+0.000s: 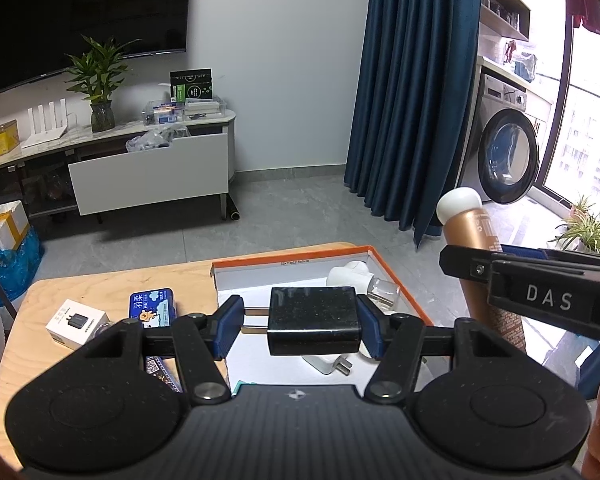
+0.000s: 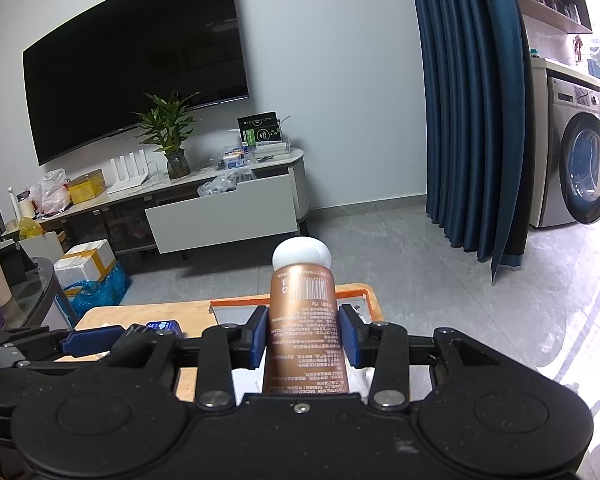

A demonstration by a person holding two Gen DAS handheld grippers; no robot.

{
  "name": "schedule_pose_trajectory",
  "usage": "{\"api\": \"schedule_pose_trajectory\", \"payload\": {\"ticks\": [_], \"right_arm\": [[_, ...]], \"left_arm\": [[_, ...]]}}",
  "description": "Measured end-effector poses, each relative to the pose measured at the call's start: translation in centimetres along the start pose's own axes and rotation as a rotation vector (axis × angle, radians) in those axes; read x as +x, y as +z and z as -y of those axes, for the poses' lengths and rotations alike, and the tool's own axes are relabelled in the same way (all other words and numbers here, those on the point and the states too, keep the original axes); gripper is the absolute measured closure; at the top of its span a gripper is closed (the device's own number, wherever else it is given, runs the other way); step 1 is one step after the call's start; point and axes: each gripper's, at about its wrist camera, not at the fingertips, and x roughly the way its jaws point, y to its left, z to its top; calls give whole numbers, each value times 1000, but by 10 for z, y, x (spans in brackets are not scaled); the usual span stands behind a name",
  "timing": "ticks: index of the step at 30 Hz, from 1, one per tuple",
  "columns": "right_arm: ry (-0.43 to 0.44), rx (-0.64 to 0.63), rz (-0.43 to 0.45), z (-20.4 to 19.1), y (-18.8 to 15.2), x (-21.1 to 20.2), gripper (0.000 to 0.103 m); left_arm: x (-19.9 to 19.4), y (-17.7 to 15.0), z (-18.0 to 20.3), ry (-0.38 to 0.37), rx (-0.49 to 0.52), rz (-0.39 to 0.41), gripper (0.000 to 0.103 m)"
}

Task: Organize rigid objects
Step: 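Carry the black charger and brown lotion tube over the orange-rimmed box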

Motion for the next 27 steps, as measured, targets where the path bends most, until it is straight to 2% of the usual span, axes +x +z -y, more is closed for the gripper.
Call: {"api": "schedule_pose_trajectory", "payload": {"ticks": [15, 27], "right_arm": [[-16, 18, -54, 7, -12, 25, 56], [-12, 35, -126, 11, -26, 61, 56]], "left_arm": [[23, -5, -8, 6, -18, -35, 42], [59, -3, -17, 7, -43, -88, 42]]}}
